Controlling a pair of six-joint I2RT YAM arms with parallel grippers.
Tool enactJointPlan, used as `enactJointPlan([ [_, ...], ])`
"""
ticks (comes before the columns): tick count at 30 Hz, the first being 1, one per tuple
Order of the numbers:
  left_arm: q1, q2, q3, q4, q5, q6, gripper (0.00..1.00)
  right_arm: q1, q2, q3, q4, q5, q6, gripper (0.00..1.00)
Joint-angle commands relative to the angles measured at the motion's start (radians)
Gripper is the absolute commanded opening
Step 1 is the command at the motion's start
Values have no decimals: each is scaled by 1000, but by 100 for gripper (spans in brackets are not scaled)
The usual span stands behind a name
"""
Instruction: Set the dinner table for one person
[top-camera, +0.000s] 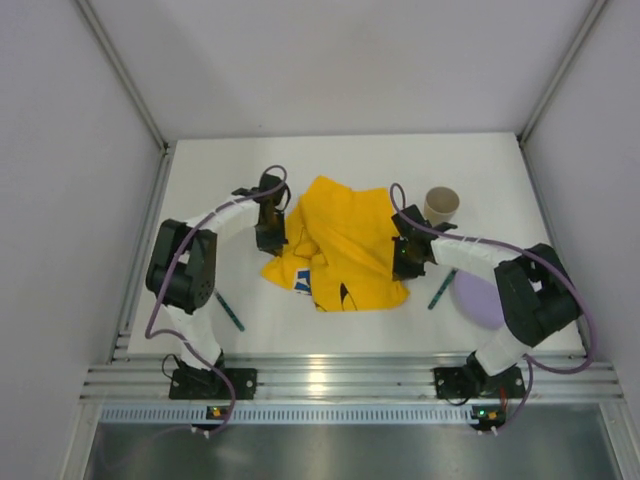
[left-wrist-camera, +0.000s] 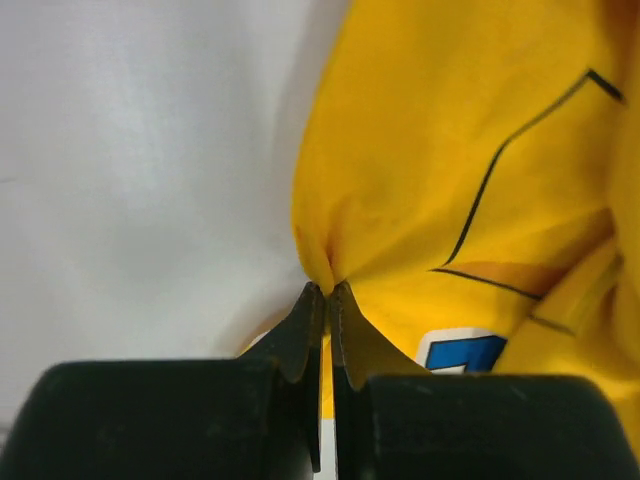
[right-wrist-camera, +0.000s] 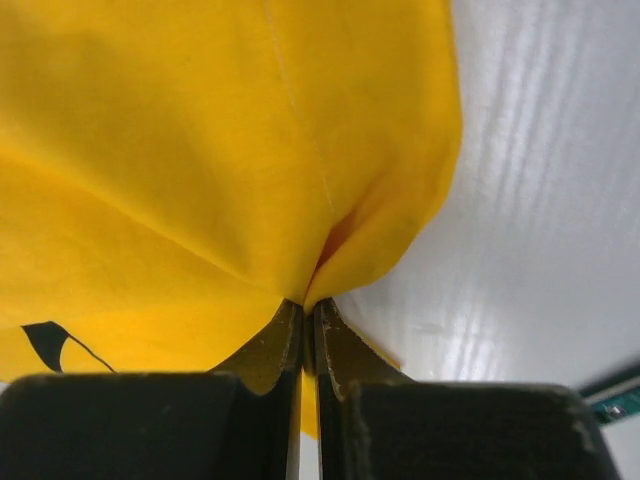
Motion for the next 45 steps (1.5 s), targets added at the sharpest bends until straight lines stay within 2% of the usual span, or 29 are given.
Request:
enactJointPlan([
  [1,109,-135,-46,-67,-84,41,0,-19,-77,2,-134,142,0,0],
  [6,118,-219,-86,-144,-176,35,0,-22,-114,-5,-189,209,9,0],
  [11,117,-315,-147,-239,-256,-146,0,-22,-94,13,-257,264,46,0],
  [12,117,-356,-156,-273,-261,-211,0,-22,-90,18,-287,262,58,0],
  [15,115,-442,-202,-301,-227,-278,0,-21,-82,39,-346,220,69,0],
  [16,112,-461,-228,-301,-207,-293,2,-22,-85,41,-353,198,66,0],
  [17,111,-478,-241,-298,-166,-295,16,-22,-103,35,-354,174,58,0],
  [18,102,-510,-253,-293,-154,-292,50,-22,-116,30,-351,129,44,11],
  [19,99,-525,-276,-275,-146,-286,62,-18,-131,24,-350,117,37,30],
  [20,99,-539,-288,-253,-128,-273,78,-13,-168,25,-358,112,32,65],
  [21,99,-561,-299,-232,-121,-240,82,-10,-185,28,-363,115,21,81],
  [22,99,-564,-303,-210,-118,-223,86,-4,-200,50,-372,123,17,90],
  [24,99,-547,-285,-167,-115,-191,87,-4,-229,93,-409,150,-6,94],
  [27,99,-457,-209,-121,-127,-126,87,-3,-234,206,-412,146,-66,95],
  [32,100,-190,-17,-45,-120,-28,83,-3,-141,392,-320,60,-149,94],
  [35,102,-15,139,-44,-101,3,81,-6,49,519,-327,40,-177,93],
  [40,102,168,369,-58,-42,26,78,-21,270,747,-353,41,-210,92],
  [45,102,290,463,-64,56,50,73,-50,485,909,-413,51,-223,91],
])
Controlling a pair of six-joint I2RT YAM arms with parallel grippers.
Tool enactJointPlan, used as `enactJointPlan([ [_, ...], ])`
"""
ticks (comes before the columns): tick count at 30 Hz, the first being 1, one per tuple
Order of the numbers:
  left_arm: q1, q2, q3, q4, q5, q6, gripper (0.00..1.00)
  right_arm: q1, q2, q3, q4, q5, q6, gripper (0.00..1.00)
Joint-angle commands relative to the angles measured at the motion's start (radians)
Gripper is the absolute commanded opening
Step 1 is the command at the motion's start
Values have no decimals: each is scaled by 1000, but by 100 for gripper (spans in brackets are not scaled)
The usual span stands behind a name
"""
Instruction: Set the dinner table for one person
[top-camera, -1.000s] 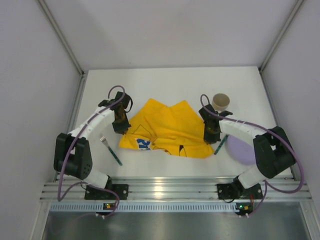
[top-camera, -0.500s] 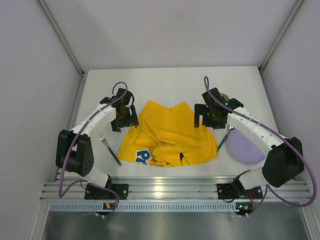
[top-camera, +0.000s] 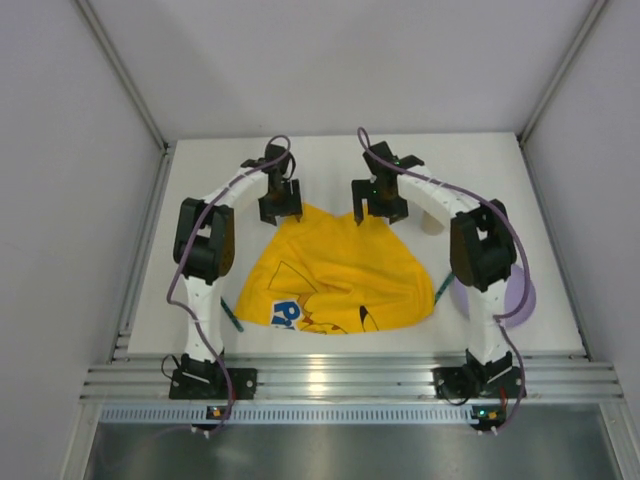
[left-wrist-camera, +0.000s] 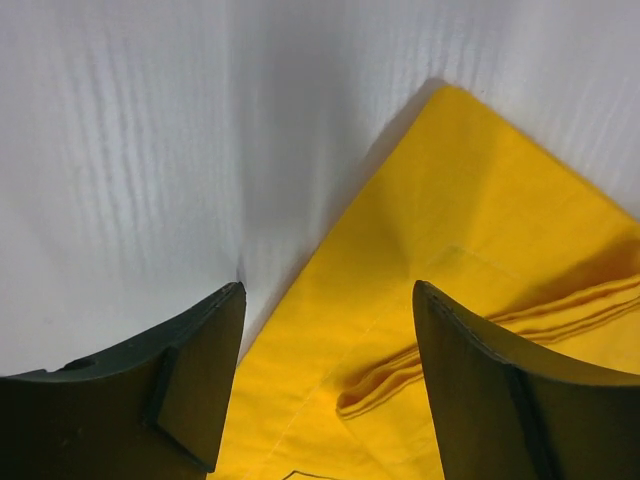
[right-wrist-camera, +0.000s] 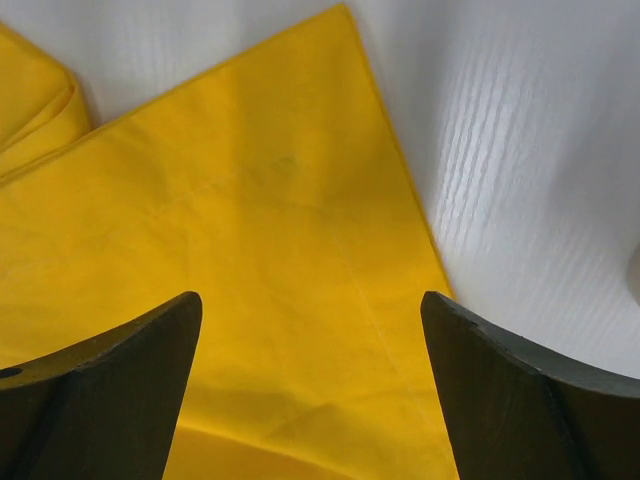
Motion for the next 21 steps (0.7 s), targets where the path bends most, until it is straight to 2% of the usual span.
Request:
enactJointPlan([
  [1,-1,43,61,8,104,40,70,-36,70,118,-51,9,-28,91],
  [4,-4,67,54,12,167,60,66,-50,133,139,-59,4,-29,90],
  [7,-4,72,20,16,173,69,55,-48,165,124,-50,-3,-25,89],
  [8,-4,70,8,21,173,72,47,-50,174,116,-35,-10,-24,88],
  [11,-4,72,-34,36,204,75,35,-48,194,90,-13,-25,-18,78],
  [12,-5,73,-47,44,213,75,27,-48,200,84,-11,-26,-18,72],
  [13,-5,75,-54,45,221,75,23,-48,205,81,-5,-31,-16,66],
  [14,-5,76,-57,45,226,74,18,-50,213,78,-5,-54,-18,53],
  [15,-5,76,-55,47,229,73,7,-50,214,75,-1,-60,-16,42],
  [16,-5,78,-55,44,224,73,2,-50,217,72,4,-62,-18,33],
  [17,-5,73,-52,39,216,73,0,-50,217,73,5,-60,-24,18],
  [19,-2,64,-34,28,197,77,0,-51,219,82,5,-54,-30,3],
  [21,8,44,-6,-4,144,83,0,-57,213,102,-21,-34,-41,0],
])
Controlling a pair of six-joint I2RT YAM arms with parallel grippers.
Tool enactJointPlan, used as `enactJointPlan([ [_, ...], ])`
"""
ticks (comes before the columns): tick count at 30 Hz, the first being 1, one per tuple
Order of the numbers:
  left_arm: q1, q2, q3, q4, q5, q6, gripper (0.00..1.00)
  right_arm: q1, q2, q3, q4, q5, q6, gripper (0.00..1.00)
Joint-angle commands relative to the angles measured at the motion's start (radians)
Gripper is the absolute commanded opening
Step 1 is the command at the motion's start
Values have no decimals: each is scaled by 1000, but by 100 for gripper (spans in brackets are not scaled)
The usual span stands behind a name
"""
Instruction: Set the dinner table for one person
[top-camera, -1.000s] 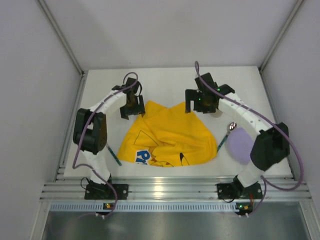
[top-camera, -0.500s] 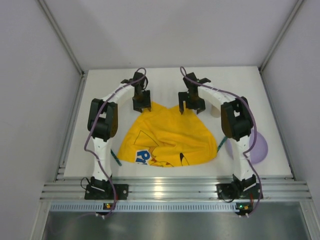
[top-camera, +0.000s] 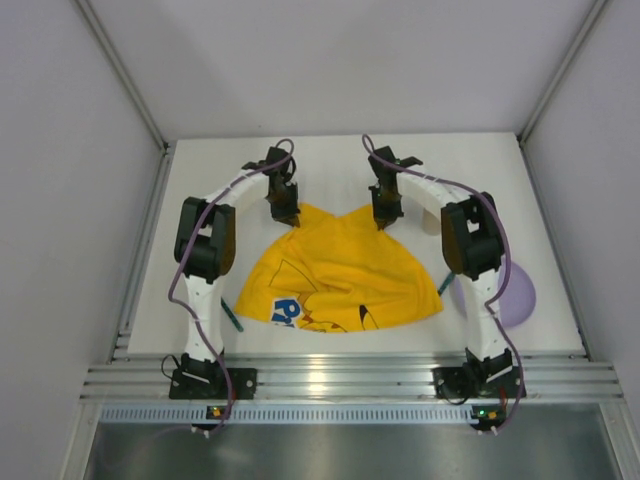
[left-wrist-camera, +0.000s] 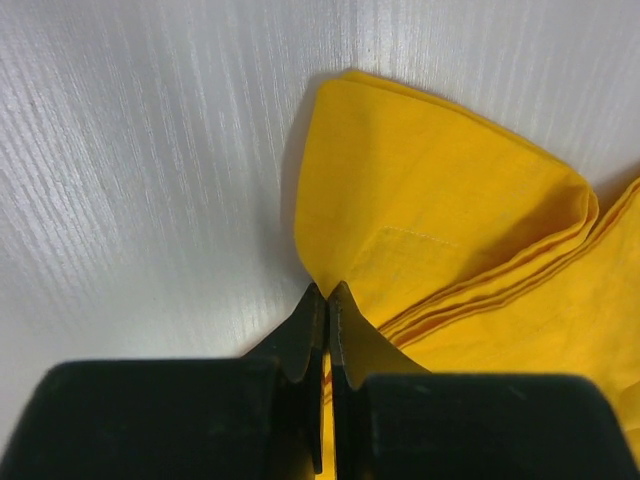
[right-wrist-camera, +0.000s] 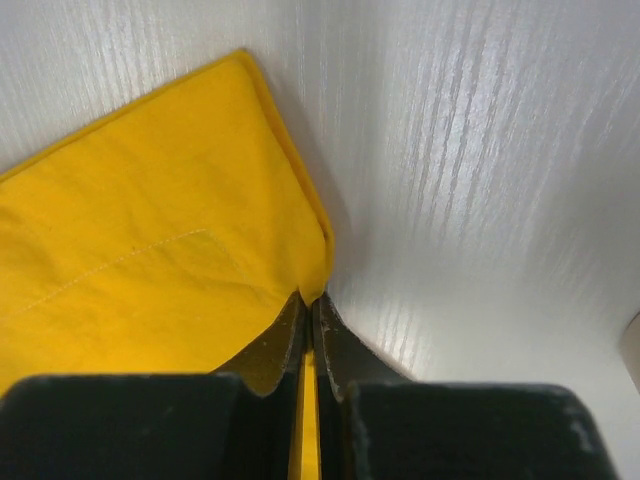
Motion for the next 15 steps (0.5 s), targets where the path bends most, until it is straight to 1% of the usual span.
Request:
enactJointPlan([
  [1,17,-2,7,-62,-79,25,0,-15,25,26,-7,15,-15,0],
  [3,50,-25,24,-91,-132,29,0,-37,-4,31,-24,81,-1,0],
  [5,79,-63,33,-114,-163,32,0,-81,-37,32,-38,115,19,0],
  [6,105,-74,39,-117,-210,36,0,-98,-43,35,-41,138,25,0],
  [7,118,-86,43,-120,-229,42,0,-127,-49,45,-50,146,28,0],
  [10,158,-109,66,-135,-283,58,0,-175,-44,81,-70,150,40,0],
  [15,181,-81,118,-155,-312,59,0,-196,-20,141,-79,121,50,0],
])
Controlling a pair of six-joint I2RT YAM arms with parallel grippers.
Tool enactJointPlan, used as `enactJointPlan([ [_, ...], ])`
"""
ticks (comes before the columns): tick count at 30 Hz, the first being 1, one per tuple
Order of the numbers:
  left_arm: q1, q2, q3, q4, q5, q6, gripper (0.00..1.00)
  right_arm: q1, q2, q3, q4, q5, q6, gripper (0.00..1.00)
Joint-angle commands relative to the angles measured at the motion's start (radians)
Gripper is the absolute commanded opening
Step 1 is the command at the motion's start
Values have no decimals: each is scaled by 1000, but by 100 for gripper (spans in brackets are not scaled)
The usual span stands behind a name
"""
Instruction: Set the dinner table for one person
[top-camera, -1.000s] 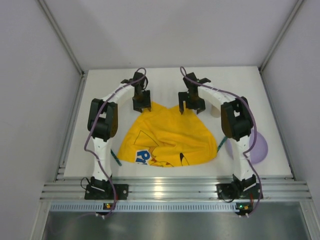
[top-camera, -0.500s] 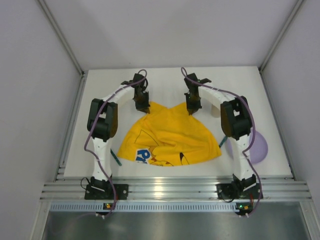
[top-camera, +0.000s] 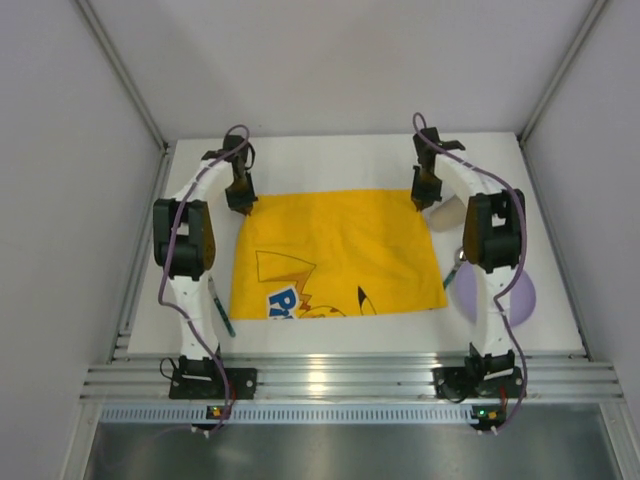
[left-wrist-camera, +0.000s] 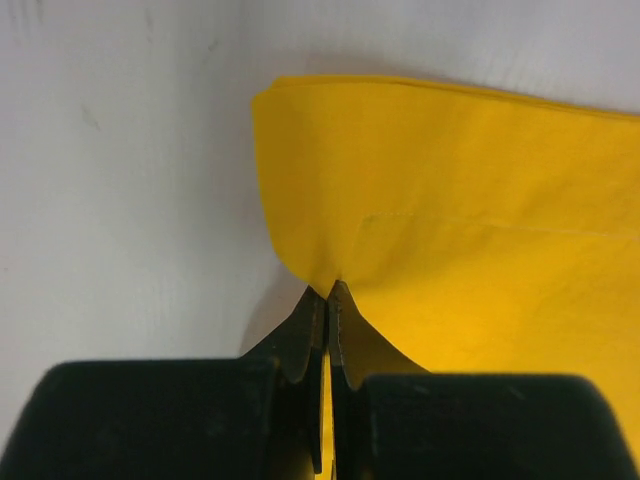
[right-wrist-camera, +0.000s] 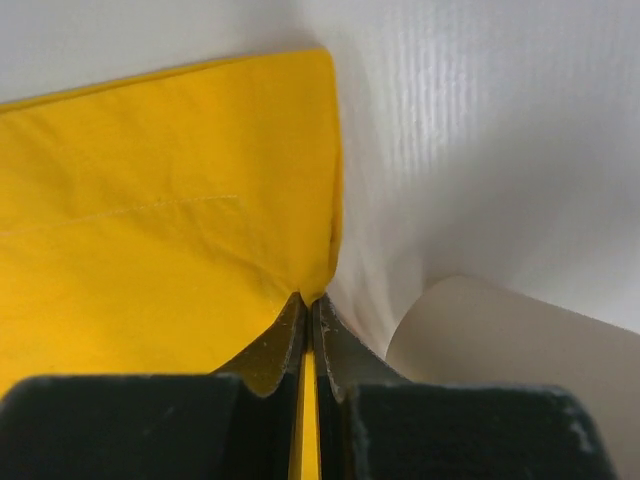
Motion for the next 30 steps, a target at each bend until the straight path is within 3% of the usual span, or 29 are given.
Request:
enactJointPlan([
  [1,-10,-46,61,-31,-58,17,0,3,-13,94,-21,6,14,0],
  [6,-10,-19,97,-22,-38,-3,0,6,-3,139,-6,-97,16,0],
  [7,-10,-19,102,-30,-42,-7,6,4,-6,139,2,-113,14,2],
  [8,-11,-20,103,-37,-44,-13,18,4,-13,137,5,-114,11,32],
  [10,-12,-46,97,-54,-48,-38,54,9,-30,120,13,-172,5,64],
  [11,-13,-63,87,-50,-49,-43,77,12,-58,116,11,-166,3,81],
  [12,-16,-83,58,-45,-50,-52,90,12,-75,97,14,-138,2,87],
  [14,-22,-152,24,-36,-49,-59,98,-2,-142,76,10,-85,9,94],
  [17,-39,-248,-48,-31,-49,-73,98,-83,-240,25,14,-82,14,94],
  [23,-105,-410,-264,25,-41,-105,98,-377,-435,-126,14,-174,66,91],
  [26,-136,-470,-392,65,-12,-130,97,-516,-477,-239,40,-254,85,89],
  [30,-182,-487,-442,96,20,-139,96,-634,-474,-300,71,-292,85,89],
])
